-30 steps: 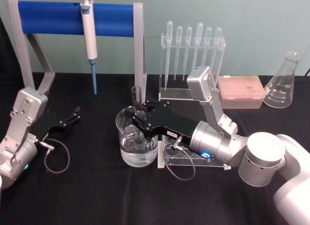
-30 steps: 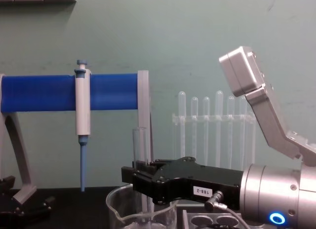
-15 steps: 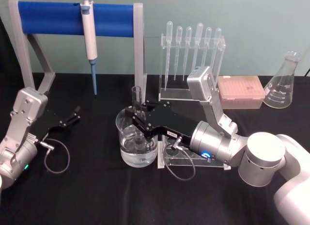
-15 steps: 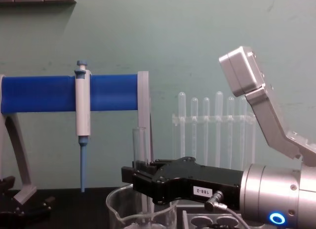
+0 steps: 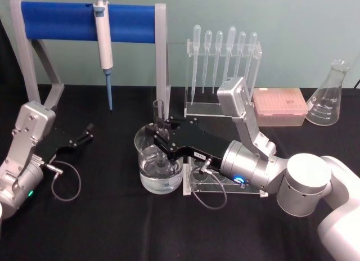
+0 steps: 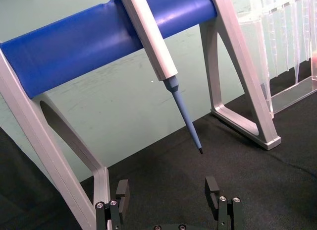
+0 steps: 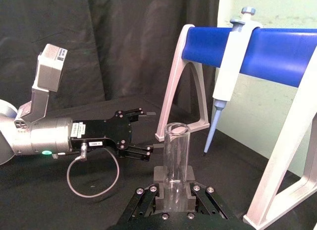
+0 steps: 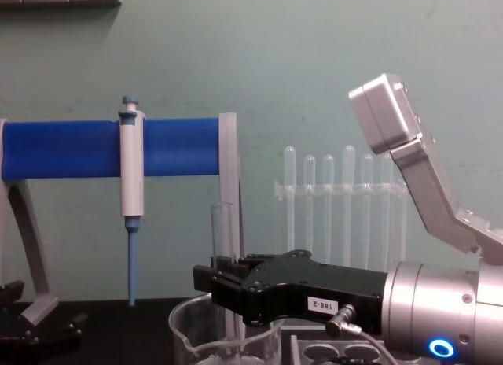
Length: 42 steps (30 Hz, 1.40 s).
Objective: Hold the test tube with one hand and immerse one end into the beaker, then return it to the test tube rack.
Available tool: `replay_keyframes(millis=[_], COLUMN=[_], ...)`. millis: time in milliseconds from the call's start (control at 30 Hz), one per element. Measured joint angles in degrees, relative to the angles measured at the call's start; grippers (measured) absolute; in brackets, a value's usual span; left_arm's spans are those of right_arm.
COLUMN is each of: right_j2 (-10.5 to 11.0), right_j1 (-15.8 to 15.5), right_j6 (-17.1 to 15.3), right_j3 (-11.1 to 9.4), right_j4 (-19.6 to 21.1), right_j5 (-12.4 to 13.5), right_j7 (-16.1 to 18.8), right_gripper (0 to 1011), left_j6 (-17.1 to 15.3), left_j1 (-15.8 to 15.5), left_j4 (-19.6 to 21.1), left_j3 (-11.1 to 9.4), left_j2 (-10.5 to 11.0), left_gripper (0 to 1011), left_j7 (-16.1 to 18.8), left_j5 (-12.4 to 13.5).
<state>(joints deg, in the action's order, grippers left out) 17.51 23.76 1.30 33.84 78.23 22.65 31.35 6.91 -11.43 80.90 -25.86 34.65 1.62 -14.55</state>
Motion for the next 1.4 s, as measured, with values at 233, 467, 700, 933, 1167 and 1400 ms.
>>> replay_keyframes(millis=[233,467,700,933,1167,1400], right_j2=[0.0,0.0,0.0,0.0,0.0,0.0], right_j1=[0.0,0.0,0.0,0.0,0.0,0.0], right_j6=[0.0,0.0,0.0,0.0,0.0,0.0], right_j3=[0.0,0.0,0.0,0.0,0.0,0.0], right_j4=[0.0,0.0,0.0,0.0,0.0,0.0], right_j5=[0.0,0.0,0.0,0.0,0.0,0.0], right_j7=[0.0,0.0,0.0,0.0,0.0,0.0], right_gripper=[225,225,225,225,225,225], left_j6=[0.0,0.0,0.0,0.0,0.0,0.0], left_j1=[0.0,0.0,0.0,0.0,0.0,0.0], left_j4=[0.0,0.0,0.0,0.0,0.0,0.0], left_j3=[0.0,0.0,0.0,0.0,0.0,0.0], left_j2=[0.0,0.0,0.0,0.0,0.0,0.0], left_gripper=[1000,1000,1000,1000,1000,1000], left_j7=[0.0,0.0,0.0,0.0,0.0,0.0], left_j5=[0.0,0.0,0.0,0.0,0.0,0.0])
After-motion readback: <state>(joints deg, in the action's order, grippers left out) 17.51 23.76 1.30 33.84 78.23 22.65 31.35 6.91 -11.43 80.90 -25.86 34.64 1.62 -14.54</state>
